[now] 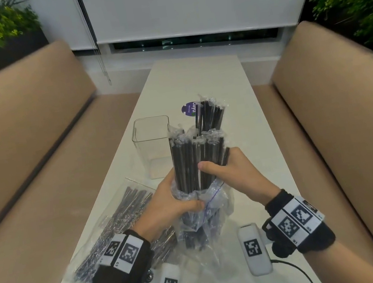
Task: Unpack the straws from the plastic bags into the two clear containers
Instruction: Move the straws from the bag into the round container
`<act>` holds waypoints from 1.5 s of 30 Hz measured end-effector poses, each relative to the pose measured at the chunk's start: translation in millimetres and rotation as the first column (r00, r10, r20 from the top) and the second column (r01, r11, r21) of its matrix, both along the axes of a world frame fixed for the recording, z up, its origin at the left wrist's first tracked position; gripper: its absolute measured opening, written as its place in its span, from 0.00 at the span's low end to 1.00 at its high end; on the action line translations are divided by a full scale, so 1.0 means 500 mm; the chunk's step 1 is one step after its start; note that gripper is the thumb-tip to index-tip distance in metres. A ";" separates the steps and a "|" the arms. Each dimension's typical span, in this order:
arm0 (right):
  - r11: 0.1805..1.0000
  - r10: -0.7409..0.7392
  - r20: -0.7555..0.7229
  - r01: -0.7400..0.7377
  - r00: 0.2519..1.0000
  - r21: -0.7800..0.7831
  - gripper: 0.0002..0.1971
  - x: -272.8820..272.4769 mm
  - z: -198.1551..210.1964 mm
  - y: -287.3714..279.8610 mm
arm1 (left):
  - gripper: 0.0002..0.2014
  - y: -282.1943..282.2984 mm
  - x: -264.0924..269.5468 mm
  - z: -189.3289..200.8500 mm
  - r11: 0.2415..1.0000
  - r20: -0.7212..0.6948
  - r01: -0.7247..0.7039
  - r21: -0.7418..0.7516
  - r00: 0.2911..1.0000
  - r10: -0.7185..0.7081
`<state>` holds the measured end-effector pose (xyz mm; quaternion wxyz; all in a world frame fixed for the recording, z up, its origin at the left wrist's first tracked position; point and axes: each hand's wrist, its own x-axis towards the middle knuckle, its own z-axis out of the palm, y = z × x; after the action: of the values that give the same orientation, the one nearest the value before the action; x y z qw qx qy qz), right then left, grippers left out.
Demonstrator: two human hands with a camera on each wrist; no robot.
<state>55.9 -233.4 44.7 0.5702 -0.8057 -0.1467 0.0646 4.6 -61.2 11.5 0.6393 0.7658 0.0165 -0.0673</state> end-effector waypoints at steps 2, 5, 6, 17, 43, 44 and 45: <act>1.000 0.003 -0.034 -0.003 0.999 0.011 0.13 -0.004 -0.004 0.002 | 0.35 -0.001 -0.003 0.001 1.000 0.004 0.001 0.003 1.000 -0.001; 1.000 -0.013 -0.058 0.013 0.998 0.005 0.19 -0.006 -0.001 -0.003 | 0.33 0.002 -0.009 0.000 1.000 -0.004 -0.019 -0.020 1.000 0.019; 0.999 -0.025 -0.053 0.026 0.998 0.020 0.17 -0.004 0.007 -0.005 | 0.32 0.005 -0.011 -0.003 0.999 -0.009 -0.033 -0.021 0.999 0.032; 0.878 -0.114 -0.109 0.152 0.987 0.454 0.07 0.062 0.155 -0.038 | 0.30 0.025 -0.018 -0.024 0.996 -0.095 -0.083 -0.035 0.992 0.079; 0.835 0.043 0.008 -0.041 0.999 0.549 0.05 0.177 0.256 -0.027 | 0.24 0.048 -0.021 -0.010 0.989 -0.164 -0.002 -0.149 0.986 -0.022; 0.801 -0.017 0.039 -0.009 0.999 0.598 0.08 0.194 0.285 -0.032 | 0.23 0.053 -0.023 -0.013 0.988 -0.163 -0.005 -0.157 0.986 -0.021; 0.776 -0.072 0.074 0.009 0.995 0.631 0.10 0.210 0.311 -0.034 | 0.22 0.058 -0.027 -0.015 0.986 -0.162 -0.012 -0.164 0.987 -0.015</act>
<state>160.7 -250.6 200.2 0.8003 -0.5740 -0.1691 -0.0384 -8.7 -32.2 3.7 0.6969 0.7023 0.0625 -0.1311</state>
